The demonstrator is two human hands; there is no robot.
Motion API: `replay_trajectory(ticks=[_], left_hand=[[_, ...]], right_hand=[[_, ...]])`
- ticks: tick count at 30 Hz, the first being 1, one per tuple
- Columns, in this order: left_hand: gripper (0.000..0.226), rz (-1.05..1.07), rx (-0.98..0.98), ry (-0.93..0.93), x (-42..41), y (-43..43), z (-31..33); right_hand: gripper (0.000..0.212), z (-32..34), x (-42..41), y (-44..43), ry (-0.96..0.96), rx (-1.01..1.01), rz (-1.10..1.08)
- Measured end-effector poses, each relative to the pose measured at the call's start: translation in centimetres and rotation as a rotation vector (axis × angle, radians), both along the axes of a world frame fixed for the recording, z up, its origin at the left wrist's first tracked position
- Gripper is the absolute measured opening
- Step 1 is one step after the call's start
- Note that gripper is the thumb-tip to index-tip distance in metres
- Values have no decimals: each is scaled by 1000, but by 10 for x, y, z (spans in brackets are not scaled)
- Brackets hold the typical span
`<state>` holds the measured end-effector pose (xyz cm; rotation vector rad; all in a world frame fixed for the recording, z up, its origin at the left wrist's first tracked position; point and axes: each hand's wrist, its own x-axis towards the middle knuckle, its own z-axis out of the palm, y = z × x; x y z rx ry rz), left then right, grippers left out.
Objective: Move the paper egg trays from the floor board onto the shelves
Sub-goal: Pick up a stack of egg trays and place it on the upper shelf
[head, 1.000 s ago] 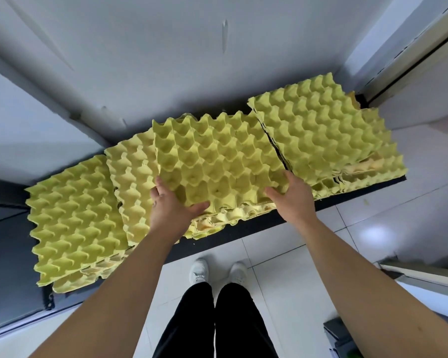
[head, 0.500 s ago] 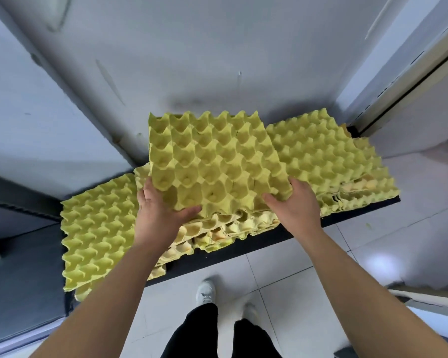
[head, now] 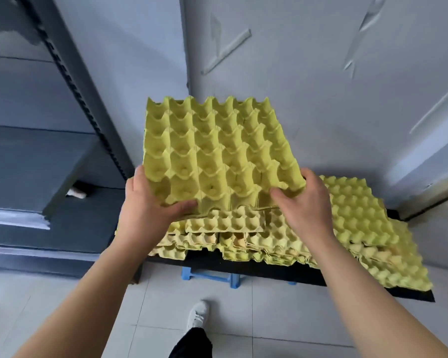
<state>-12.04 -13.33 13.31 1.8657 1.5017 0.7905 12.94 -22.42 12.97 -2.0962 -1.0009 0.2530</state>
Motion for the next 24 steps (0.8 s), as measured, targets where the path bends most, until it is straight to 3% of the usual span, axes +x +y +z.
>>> replay_trajectory(ticks=[6,15,24], left_hand=[[90,144,103,-56,-79,-52,48],[74,309,363,-95,-212,-81,135],[69,397,426,-119,-381,-73,194]], right_hand=[[58,60,-71,-10,-79,196,149],[51,148,-198,3,-47,457,313],[43,197,-368,43,-23,562,411]])
